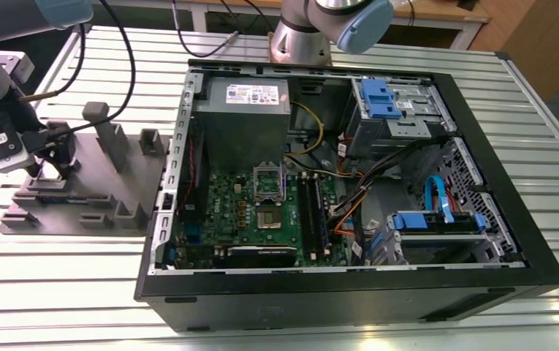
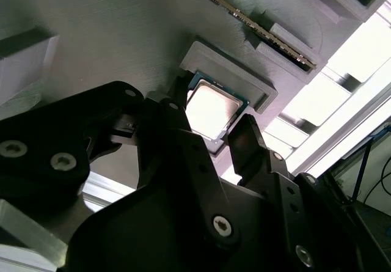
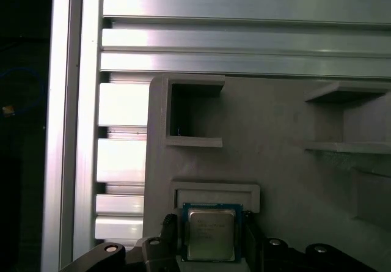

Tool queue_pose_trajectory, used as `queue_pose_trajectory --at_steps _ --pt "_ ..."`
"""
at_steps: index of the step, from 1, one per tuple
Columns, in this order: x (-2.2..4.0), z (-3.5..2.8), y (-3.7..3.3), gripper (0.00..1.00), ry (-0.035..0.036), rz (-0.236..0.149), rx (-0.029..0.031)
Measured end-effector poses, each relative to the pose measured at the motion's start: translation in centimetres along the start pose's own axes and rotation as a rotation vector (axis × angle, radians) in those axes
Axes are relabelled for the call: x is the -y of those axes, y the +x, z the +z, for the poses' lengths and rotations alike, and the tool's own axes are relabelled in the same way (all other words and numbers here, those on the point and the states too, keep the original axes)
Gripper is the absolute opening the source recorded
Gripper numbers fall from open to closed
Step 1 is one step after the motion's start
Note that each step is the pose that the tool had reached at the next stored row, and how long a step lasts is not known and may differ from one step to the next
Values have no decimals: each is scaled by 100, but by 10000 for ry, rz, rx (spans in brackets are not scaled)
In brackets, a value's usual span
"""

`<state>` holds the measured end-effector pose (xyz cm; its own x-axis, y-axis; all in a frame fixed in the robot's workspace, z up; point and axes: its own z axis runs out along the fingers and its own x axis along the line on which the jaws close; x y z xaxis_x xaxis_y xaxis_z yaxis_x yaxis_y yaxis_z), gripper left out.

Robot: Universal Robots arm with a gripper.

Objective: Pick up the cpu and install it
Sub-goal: 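Pick up the cpu and move it towards the insertion slot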

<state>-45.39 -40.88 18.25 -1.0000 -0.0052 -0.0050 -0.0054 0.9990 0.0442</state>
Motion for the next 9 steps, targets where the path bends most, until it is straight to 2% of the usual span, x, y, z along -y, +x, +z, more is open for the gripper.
queue_pose_trajectory --at_steps 4,6,7,9 --pt "0 0 0 54 0 0 0" --pt "0 0 0 52 1 0 -1" --pt "0 0 0 47 1 0 -1" --pt "0 0 0 47 0 0 -1"
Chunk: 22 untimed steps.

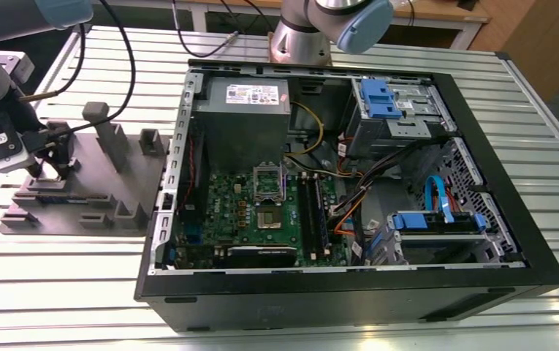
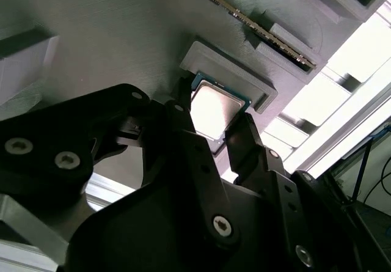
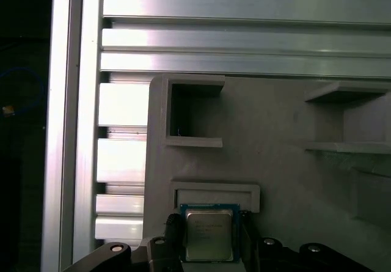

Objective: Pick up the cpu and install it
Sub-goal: 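Pick up the cpu and move it towards the insertion slot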

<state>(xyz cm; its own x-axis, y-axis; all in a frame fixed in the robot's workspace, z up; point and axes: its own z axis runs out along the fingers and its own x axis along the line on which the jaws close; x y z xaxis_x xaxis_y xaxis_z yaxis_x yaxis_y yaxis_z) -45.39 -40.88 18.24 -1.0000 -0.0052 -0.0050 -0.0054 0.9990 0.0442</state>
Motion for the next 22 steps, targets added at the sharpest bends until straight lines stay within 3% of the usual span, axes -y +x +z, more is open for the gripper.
queue_pose_trajectory --at_steps 9,22 --pt "-1 -6 -1 47 -1 0 3" --pt "-4 -98 0 47 0 0 0"
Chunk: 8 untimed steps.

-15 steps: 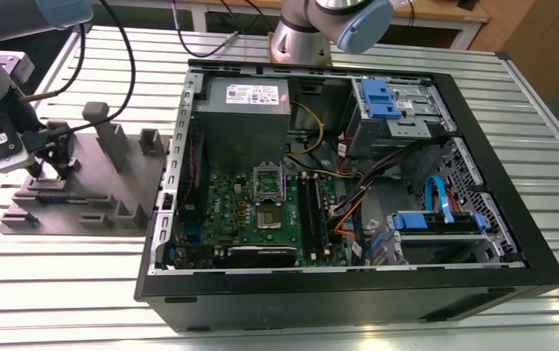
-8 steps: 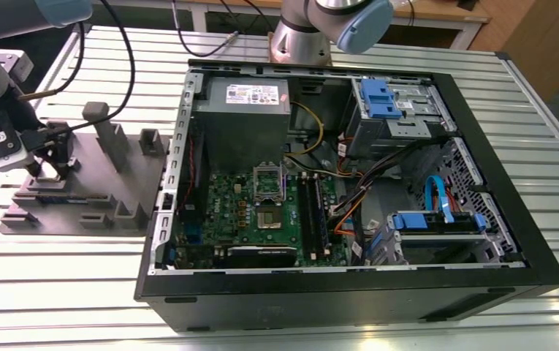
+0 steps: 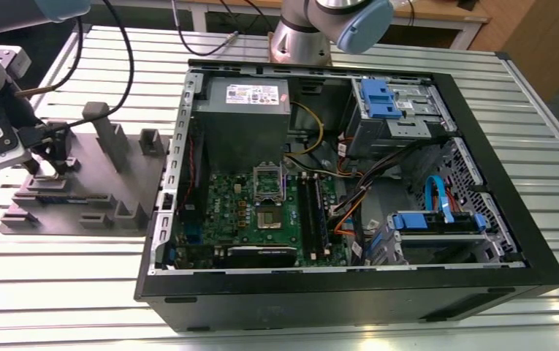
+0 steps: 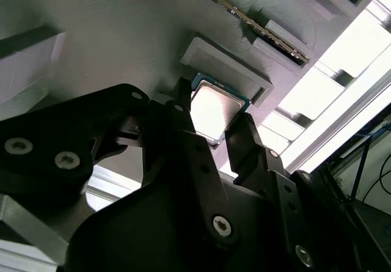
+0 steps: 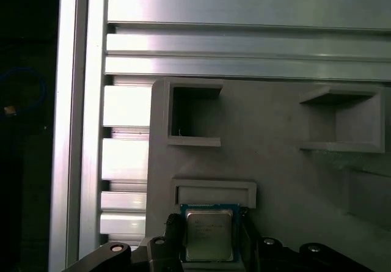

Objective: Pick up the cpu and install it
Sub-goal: 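Pick up the cpu and move it towards the insertion slot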

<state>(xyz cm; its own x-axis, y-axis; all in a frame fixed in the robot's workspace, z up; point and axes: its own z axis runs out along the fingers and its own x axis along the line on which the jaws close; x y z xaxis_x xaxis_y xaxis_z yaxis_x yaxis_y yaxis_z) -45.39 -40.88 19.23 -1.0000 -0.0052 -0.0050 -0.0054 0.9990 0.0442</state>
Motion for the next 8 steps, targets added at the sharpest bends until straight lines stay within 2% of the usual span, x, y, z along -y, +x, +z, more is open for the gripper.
queue_pose_trajectory --at_steps 8 --pt "-2 -40 -1 47 -1 0 3"
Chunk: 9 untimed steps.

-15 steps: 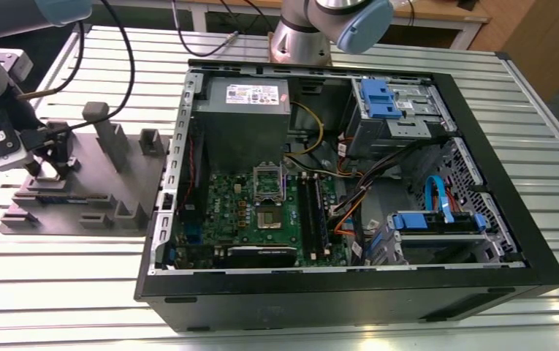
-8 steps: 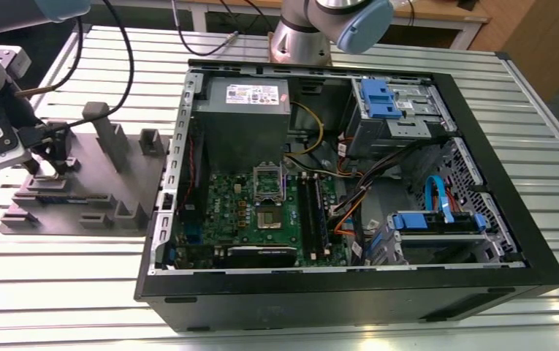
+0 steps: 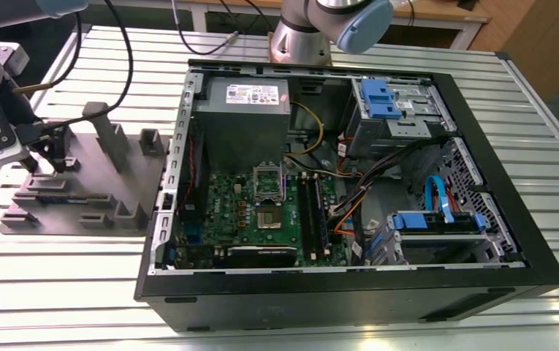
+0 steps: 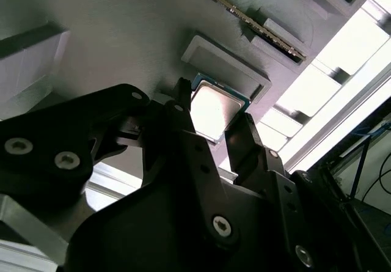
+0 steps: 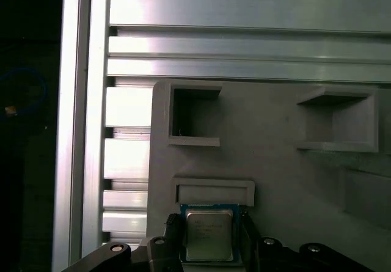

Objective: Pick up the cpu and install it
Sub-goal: 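Pick up the cpu and move it towards the insertion slot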

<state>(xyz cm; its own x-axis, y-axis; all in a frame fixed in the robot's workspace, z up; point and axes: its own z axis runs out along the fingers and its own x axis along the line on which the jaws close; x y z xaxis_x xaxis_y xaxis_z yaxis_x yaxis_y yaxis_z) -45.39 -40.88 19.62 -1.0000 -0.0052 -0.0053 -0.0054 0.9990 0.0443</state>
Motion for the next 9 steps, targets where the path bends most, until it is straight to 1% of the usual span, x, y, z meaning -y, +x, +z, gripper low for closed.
queue_pose_trajectory --at_steps 2,3,9 --pt "0 -3 0 47 1 0 -2" --pt "-1 -17 0 47 1 0 -2" --pt "-1 -25 0 47 0 0 -1"
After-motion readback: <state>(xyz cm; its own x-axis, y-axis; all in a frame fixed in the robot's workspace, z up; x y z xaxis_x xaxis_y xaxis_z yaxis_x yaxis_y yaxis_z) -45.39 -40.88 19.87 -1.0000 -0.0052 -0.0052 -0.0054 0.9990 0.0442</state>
